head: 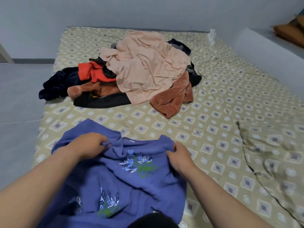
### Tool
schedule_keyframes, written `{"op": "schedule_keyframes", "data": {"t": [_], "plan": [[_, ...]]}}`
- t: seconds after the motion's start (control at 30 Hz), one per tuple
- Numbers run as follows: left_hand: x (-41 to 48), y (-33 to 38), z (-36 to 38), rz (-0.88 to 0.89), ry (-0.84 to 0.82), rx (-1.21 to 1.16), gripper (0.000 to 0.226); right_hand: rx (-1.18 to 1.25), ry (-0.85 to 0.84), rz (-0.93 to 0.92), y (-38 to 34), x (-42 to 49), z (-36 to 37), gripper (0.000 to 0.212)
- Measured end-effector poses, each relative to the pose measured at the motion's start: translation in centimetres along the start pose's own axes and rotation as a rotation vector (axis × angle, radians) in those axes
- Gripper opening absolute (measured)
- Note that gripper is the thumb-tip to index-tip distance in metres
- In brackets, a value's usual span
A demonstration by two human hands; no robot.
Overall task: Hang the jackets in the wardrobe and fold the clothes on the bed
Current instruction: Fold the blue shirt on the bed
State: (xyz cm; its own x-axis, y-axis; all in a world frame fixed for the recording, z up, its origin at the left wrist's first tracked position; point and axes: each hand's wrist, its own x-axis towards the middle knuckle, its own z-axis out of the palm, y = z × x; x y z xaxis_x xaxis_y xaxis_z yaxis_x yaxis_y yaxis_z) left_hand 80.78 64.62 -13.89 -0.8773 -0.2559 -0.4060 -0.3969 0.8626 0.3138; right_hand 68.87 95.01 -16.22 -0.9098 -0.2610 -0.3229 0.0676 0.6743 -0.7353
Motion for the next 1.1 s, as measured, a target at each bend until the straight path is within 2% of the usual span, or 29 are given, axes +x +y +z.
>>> {"op": "schedule_keyframes", "data": {"t": [0.07, 0.1, 0.2, 0.23, 0.3, 0.37, 0.43, 0.47, 0.53, 0.63, 0.7, 0.8, 0.9, 1.03, 1.1], "plan": [[-1.3, -0.7, -1.7, -0.049, 0.108, -0.108, 0.037, -0.001, 0.048, -0.072, -0.7, 0.0, -1.2, 0.013], [-1.9, -0.8, -2.9, -0.054, 0.202, -0.075, 0.035, 0.0, 0.075, -0.109, -1.3, 0.0, -2.1, 0.013], [-4.2, -1.2, -7.3, -0.139, 0.559, 0.086, 0.017, -0.047, 0.159, -0.268, -4.6, -0.5, -5.4, 0.01], [-5.0, -1.5, -8.8, -0.185, 0.634, 0.132, 0.011, -0.061, 0.171, -0.342, -6.3, -1.0, -6.8, 0.013], [-7.0, -1.7, -11.5, -0.316, 0.608, 0.26, 0.01, -0.127, 0.159, -0.53, -9.6, -2.3, -9.7, 0.026], [-9.0, -1.7, -13.3, -0.453, 0.392, 0.42, 0.004, -0.256, 0.17, -0.656, -12.1, -3.7, -12.1, 0.022], [-10.9, -1.7, -14.2, -0.531, 0.312, 0.42, 0.007, -0.304, 0.231, -0.697, -14.2, -5.1, -14.1, 0.02], [-11.7, -1.6, -14.5, -0.519, 0.361, 0.352, 0.01, -0.272, 0.261, -0.727, -15.1, -5.8, -14.9, 0.022], [-12.9, -1.0, -15.8, -0.43, 0.571, 0.15, 0.013, -0.186, 0.314, -0.774, -17.3, -7.4, -16.4, 0.023], [-15.1, 1.1, -18.6, -0.203, 0.953, -0.108, 0.028, 0.031, 0.393, -0.724, -20.5, -9.1, -19.0, 0.034], [-17.1, 3.0, -21.1, -0.042, 1.113, -0.232, 0.034, 0.223, 0.394, -0.69, -22.7, -10.2, -21.0, 0.029], [-20.9, 5.6, -25.2, 0.047, 1.155, -0.564, 0.025, 0.383, 0.415, -0.725, -26.3, -12.4, -24.8, 0.024], [-25.2, 7.6, -29.3, 0.169, 1.133, -0.839, 0.025, 0.362, 0.469, -0.773, -29.6, -14.6, -29.1, 0.027], [-31.2, 8.9, -33.7, 0.261, 1.17, -0.726, 0.02, 0.218, 0.609, -0.801, -32.8, -18.2, -35.1, 0.04], [-33.7, 8.6, -35.7, 0.282, 1.201, -0.676, 0.019, 0.208, 0.607, -0.815, -33.9, -20.6, -37.6, 0.04]]}}
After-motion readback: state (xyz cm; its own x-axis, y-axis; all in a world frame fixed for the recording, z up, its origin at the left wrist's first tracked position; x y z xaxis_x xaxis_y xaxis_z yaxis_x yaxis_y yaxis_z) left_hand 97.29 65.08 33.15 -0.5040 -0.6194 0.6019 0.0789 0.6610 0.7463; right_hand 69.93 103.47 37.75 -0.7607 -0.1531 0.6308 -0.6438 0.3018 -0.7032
